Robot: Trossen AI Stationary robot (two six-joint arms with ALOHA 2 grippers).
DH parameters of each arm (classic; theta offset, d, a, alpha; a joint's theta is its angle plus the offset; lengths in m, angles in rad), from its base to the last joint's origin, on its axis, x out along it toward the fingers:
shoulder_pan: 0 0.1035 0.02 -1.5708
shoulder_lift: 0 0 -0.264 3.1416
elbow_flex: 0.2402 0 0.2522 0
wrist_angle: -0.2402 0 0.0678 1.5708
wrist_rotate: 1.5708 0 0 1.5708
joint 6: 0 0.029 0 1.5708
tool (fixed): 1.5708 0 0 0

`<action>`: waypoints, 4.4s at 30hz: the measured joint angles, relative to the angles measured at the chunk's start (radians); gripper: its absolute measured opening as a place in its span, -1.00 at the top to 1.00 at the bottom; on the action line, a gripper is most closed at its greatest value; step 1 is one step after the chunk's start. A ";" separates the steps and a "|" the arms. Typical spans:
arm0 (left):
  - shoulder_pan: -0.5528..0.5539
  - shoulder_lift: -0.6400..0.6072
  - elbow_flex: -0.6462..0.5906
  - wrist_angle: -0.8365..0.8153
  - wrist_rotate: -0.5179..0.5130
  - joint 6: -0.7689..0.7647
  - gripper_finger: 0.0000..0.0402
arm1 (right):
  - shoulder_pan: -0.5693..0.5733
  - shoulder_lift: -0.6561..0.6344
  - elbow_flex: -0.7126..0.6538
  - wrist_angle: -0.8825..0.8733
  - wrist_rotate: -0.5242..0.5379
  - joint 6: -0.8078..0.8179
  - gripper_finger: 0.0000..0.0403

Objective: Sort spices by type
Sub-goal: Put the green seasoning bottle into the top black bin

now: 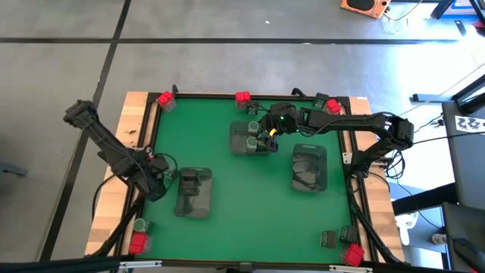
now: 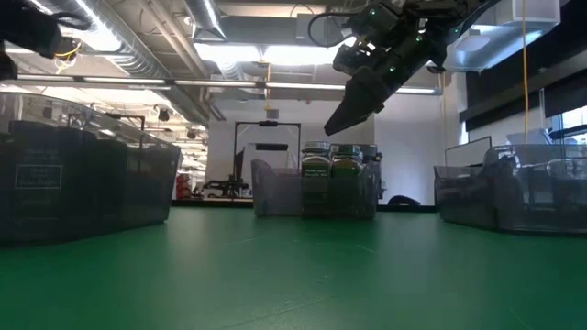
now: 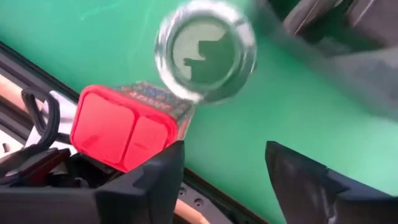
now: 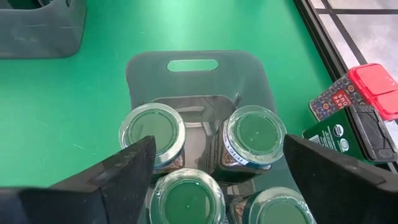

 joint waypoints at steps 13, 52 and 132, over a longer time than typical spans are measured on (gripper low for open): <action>0.199 -0.072 0.081 -0.038 -0.146 -0.076 -0.17 | 0.000 0.000 0.000 -0.002 -0.011 0.005 -0.74; 0.254 -0.032 0.024 0.095 -0.118 -0.027 -0.17 | 0.000 0.000 0.000 -0.005 -0.011 0.008 -0.74; -0.050 0.493 -0.052 0.384 0.098 0.555 -0.27 | 0.000 0.000 0.000 0.024 -0.011 0.001 -0.74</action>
